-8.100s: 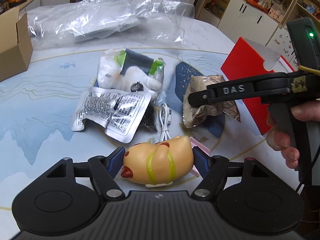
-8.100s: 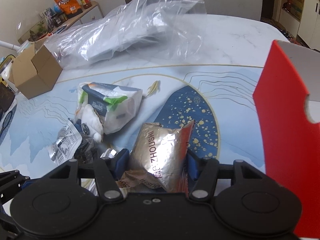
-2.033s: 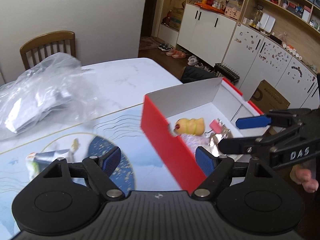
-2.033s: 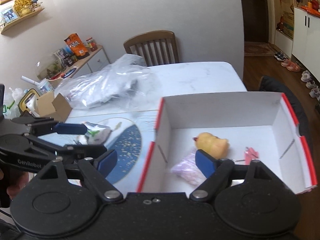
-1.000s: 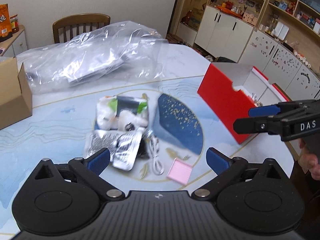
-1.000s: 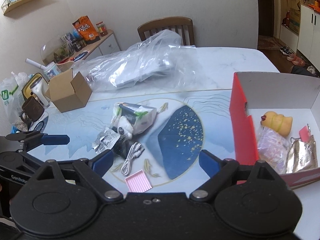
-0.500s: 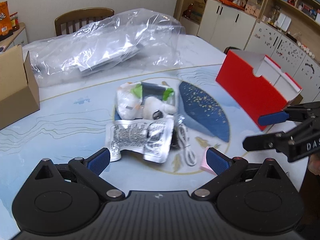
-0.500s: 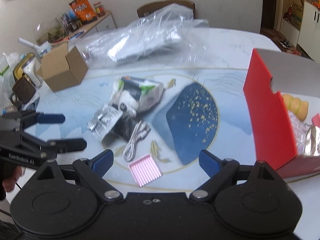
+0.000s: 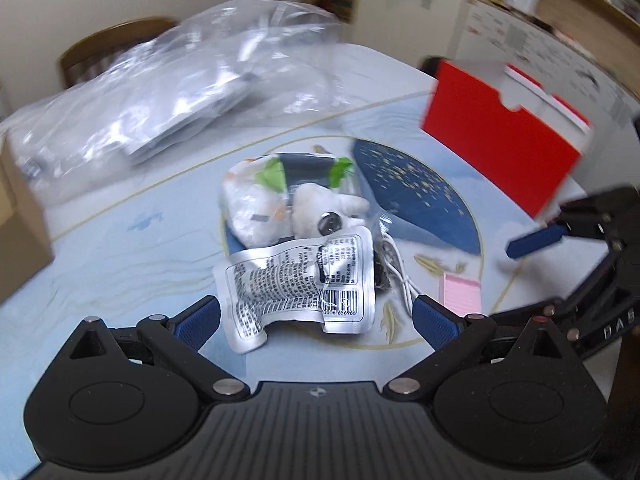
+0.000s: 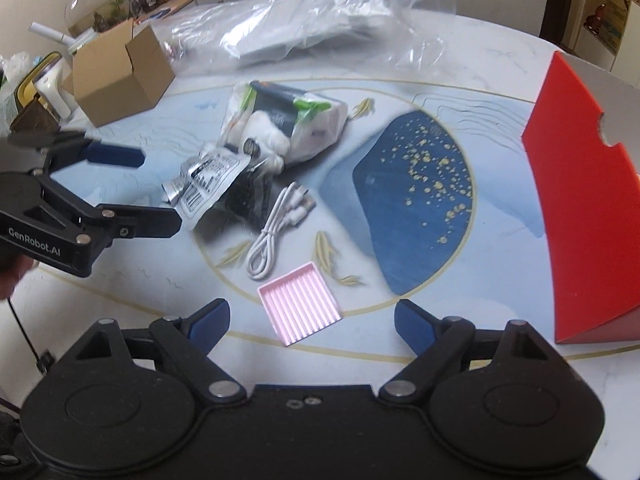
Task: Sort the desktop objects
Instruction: 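Move both tools back to the pile toward the silver packet and pink tray, then grasp the silver barcode packet with the left tool while the right tool grasps the pink ridged tray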
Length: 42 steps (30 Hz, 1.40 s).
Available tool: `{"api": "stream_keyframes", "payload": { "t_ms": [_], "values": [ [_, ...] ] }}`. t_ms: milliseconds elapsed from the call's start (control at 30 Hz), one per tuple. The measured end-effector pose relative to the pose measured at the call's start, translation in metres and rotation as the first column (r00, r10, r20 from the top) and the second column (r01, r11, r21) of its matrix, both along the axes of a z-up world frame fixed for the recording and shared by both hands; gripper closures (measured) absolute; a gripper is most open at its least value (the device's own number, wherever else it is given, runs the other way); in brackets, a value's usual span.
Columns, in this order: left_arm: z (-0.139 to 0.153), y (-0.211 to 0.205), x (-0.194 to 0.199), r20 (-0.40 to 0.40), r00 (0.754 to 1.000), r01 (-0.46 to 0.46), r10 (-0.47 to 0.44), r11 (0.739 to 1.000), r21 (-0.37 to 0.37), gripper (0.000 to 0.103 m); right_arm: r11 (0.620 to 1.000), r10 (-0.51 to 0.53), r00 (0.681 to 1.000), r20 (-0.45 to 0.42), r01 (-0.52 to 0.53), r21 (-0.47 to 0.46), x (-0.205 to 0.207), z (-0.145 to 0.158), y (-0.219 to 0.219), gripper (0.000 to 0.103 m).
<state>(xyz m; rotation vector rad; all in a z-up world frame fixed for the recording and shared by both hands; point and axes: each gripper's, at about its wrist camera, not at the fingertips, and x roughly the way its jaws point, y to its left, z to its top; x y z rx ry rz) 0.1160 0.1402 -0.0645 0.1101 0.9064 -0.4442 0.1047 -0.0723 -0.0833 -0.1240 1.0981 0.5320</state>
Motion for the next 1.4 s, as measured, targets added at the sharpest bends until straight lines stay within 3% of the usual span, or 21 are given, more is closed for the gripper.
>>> {"api": "stream_keyframes", "payload": {
  "t_ms": [133, 233, 433, 900, 1000, 1100, 1200, 1400],
  "values": [
    [-0.003, 0.001, 0.006, 0.026, 0.992, 0.119, -0.120, 0.992, 0.051, 0.000, 1.000, 0.011, 1.000, -0.012, -0.011, -0.014, 0.001, -0.004, 0.006, 0.015],
    [-0.004, 0.000, 0.011, 0.040, 0.973, 0.226, -0.229, 0.971, 0.076, 0.000, 1.000, 0.015, 1.000, -0.023, -0.016, -0.023, 0.002, -0.008, 0.009, 0.016],
    [-0.012, -0.010, 0.017, 0.046, 0.897, 0.422, -0.440, 0.882, 0.209, 0.001, 0.999, 0.017, 0.999, -0.042, -0.018, -0.033, 0.005, -0.013, 0.014, 0.018],
    [-0.028, -0.020, 0.030, 0.054, 0.793, 0.564, -0.607, 0.765, 0.310, 0.002, 0.996, 0.041, 0.999, -0.029, -0.043, -0.080, 0.008, -0.018, 0.029, 0.027],
    [-0.032, -0.025, 0.031, 0.046, 0.773, 0.588, -0.633, 0.742, 0.323, 0.009, 0.994, 0.050, 0.998, -0.022, -0.052, -0.095, 0.007, -0.018, 0.031, 0.028],
    [-0.036, -0.026, 0.033, 0.035, 0.772, 0.594, -0.635, 0.740, 0.316, 0.011, 0.994, 0.051, 0.998, -0.020, -0.053, -0.094, 0.007, -0.019, 0.032, 0.029],
    [-0.036, -0.025, 0.035, 0.033, 0.789, 0.579, -0.614, 0.760, 0.295, 0.013, 0.994, 0.048, 0.999, -0.013, -0.049, -0.097, 0.007, -0.019, 0.034, 0.030],
    [-0.033, -0.025, 0.029, 0.033, 0.820, 0.543, -0.571, 0.795, 0.272, 0.033, 0.988, 0.080, 0.997, 0.021, -0.076, -0.136, 0.001, -0.019, 0.043, 0.041]
  ]
}}
